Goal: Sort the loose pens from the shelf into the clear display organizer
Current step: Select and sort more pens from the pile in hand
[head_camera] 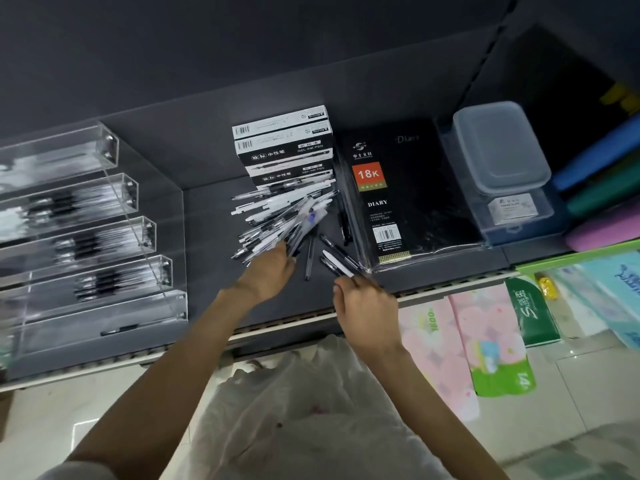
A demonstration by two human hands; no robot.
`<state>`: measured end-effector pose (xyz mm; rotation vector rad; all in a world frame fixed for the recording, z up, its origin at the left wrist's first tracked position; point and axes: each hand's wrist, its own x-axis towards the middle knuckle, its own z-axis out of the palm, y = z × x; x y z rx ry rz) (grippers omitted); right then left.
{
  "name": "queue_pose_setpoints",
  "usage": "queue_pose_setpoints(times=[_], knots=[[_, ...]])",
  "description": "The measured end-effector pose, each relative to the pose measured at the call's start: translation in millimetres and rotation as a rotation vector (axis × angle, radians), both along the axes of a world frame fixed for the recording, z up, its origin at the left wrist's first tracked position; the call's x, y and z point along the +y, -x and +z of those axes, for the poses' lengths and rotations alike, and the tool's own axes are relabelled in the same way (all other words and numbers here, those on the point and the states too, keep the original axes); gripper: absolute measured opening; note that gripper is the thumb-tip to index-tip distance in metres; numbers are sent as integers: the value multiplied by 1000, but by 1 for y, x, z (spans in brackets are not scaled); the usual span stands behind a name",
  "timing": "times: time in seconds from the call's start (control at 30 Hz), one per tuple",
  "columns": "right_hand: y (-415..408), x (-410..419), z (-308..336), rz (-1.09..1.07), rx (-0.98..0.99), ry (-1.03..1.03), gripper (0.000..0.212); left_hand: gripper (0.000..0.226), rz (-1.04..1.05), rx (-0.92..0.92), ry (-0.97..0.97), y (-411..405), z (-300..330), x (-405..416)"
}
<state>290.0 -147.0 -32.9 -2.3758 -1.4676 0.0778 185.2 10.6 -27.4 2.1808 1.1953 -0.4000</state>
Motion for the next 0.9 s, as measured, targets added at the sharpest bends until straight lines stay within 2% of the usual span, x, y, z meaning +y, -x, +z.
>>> queue_pose_setpoints(times=[0.1, 0.2, 0.27, 0.53, 0.73, 0.9], knots=[[-2, 7, 8, -18, 121, -56, 3, 17, 320, -278, 378, 0, 11, 5], [-8, 19, 11, -96, 547, -38, 13, 21, 584, -481, 748, 2, 23, 5], [-12, 27, 12, -151, 742, -98, 15, 27, 633, -562, 890, 5, 27, 4], [-19, 51, 21, -243, 1076, -200, 18, 33, 648, -626, 956, 12, 41, -7], [-13, 56, 12, -236, 1021, -146, 19, 10, 591, -658, 942, 23, 48, -17], [-4, 60, 15, -220, 1042, -164, 17, 10, 511, -662, 822, 36, 47, -21]])
